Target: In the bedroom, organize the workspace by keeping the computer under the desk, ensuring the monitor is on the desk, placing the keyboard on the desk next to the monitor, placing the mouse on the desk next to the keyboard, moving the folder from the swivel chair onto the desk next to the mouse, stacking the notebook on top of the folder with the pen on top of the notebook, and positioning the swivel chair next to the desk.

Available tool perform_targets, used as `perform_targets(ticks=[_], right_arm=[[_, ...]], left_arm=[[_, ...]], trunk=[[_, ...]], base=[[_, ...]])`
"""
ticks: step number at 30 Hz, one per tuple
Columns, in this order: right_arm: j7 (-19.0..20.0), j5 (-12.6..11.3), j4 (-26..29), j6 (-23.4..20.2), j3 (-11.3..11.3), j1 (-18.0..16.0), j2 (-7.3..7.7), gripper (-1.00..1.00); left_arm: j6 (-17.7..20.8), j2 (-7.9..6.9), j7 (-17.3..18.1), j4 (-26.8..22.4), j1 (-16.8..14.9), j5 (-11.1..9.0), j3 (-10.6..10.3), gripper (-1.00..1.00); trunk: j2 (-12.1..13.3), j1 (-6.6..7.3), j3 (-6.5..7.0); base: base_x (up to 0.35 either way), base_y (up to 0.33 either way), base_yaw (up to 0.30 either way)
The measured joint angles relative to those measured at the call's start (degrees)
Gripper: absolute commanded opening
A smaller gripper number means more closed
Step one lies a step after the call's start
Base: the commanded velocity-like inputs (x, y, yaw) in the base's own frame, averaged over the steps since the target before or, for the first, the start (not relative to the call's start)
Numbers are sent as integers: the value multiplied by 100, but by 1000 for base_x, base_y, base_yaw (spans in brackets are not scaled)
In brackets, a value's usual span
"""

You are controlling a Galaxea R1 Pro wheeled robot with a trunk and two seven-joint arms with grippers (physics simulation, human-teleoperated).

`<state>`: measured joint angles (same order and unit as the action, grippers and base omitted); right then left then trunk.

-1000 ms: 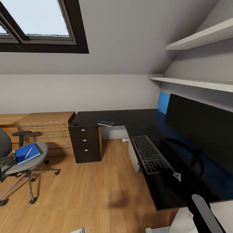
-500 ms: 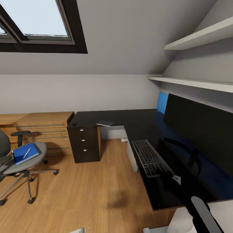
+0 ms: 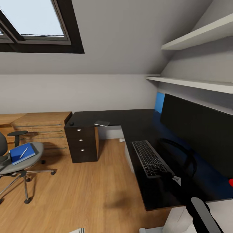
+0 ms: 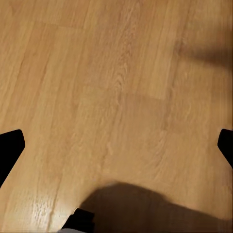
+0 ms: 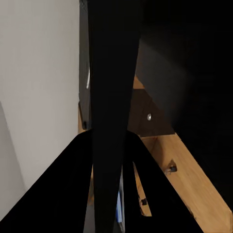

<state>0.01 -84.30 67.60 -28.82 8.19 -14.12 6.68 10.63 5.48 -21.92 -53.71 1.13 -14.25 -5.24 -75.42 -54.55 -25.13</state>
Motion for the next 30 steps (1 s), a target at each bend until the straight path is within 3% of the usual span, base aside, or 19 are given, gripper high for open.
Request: perform_targets(ticks=[4, 10, 30], right_arm=[[-3, 9, -1, 36, -1, 0, 0, -100], [-8, 12, -1, 45, -1, 0, 0, -100], [-8, 5, -19, 64, -2, 0, 1, -100]], left_arm=[[-634, 1, 26, 7, 0, -13, -10, 100], [-749, -1, 29, 11, 0, -12, -16, 100], [-735, 0, 40, 16, 0, -19, -7, 100]], trunk=[[0, 2, 0], [0, 2, 0], [0, 1, 0]], base=[[178, -207, 0], [128, -176, 0], [96, -45, 0]])
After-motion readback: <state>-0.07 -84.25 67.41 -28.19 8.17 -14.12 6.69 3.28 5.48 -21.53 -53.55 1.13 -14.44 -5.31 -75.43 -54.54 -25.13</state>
